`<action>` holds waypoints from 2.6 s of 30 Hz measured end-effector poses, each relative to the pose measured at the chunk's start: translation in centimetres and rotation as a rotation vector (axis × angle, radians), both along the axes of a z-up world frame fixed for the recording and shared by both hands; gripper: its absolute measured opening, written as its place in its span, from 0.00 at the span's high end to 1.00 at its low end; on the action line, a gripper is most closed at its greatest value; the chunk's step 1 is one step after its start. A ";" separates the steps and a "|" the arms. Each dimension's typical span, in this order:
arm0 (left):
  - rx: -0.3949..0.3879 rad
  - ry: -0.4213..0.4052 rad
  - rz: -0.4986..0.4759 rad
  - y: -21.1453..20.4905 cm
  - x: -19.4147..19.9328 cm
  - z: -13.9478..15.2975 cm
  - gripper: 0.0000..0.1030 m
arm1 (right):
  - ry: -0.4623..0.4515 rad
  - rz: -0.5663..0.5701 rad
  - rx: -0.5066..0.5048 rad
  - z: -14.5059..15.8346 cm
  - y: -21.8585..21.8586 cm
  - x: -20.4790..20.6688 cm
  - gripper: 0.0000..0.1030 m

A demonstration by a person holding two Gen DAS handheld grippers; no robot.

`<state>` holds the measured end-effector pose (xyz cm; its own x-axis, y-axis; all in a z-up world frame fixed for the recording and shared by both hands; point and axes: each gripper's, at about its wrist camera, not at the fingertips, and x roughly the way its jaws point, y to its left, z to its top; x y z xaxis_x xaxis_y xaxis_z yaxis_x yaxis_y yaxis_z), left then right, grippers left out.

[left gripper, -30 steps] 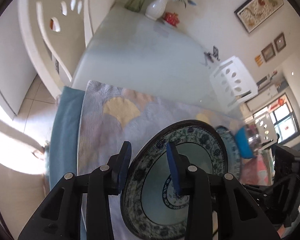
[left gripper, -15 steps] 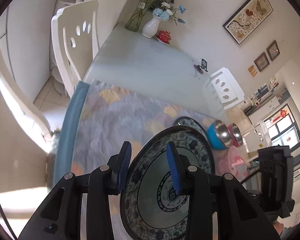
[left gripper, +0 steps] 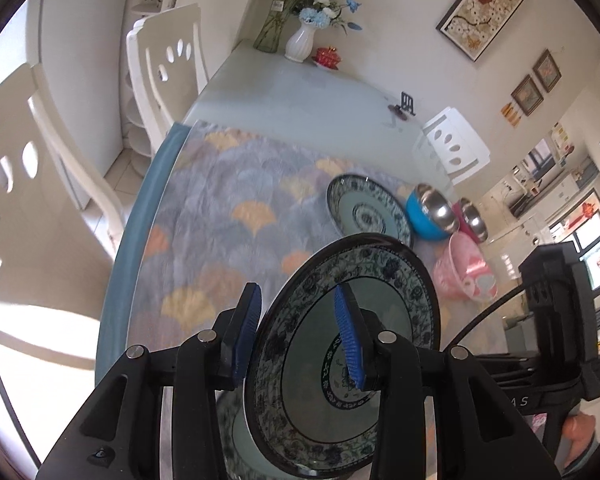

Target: Organize plates and bowls

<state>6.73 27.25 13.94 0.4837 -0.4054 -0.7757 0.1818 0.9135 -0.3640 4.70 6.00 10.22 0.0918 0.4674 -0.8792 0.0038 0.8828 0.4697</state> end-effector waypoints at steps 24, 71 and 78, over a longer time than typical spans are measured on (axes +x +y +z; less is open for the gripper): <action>0.052 0.170 0.089 1.9 -7.0 -7.6 0.67 | 0.064 0.082 -0.135 -5.7 3.5 -2.9 0.60; 0.536 -0.057 -0.440 -8.8 1.6 -0.4 0.59 | -0.150 -0.107 -0.277 -0.1 -3.2 -0.7 0.50; 0.574 -0.149 -0.527 -14.4 5.2 -3.1 0.59 | -0.164 -0.224 -0.262 0.2 -5.7 1.0 0.50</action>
<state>11.94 12.85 10.86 0.4547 -0.1660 -0.8750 0.6526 0.7307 0.2005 5.73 0.28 10.45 0.3157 0.1810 -0.9314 0.1543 0.9588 0.2386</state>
